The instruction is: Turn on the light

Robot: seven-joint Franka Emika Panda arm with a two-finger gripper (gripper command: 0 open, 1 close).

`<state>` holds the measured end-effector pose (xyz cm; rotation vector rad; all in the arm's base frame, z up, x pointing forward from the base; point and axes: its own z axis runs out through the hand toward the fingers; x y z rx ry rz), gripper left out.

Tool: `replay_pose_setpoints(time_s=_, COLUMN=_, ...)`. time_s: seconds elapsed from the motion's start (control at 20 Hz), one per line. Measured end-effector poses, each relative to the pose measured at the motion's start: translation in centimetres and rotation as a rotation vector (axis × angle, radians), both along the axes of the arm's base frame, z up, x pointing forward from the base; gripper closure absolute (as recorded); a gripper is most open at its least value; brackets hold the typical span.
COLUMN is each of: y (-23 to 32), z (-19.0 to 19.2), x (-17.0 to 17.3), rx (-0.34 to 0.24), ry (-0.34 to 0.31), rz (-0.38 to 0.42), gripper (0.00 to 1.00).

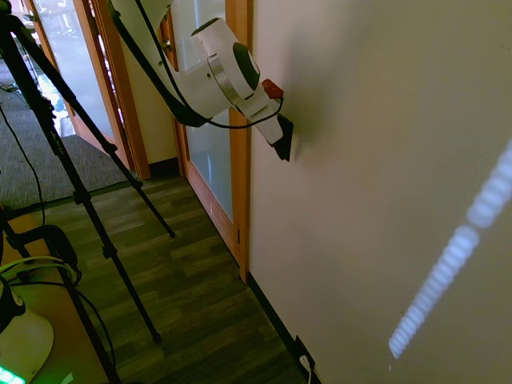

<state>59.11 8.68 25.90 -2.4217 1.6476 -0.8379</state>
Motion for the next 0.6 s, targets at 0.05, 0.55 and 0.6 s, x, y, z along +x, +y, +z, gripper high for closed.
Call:
replay_pose_setpoints(time_s=0.05, y=-0.14, z=0.07, x=0.03, rx=0.005, ry=-0.006, rz=-0.002, gripper=1.0)
replay_pose_setpoints(time_s=0.55, y=0.19, z=0.94, x=0.15, rx=0.036, ry=-0.035, rz=0.005, gripper=1.0)
replay_pose_setpoints(time_s=0.6, y=0.23, z=0.99, x=0.17, rx=0.039, ry=-0.037, rz=0.006, gripper=1.0)
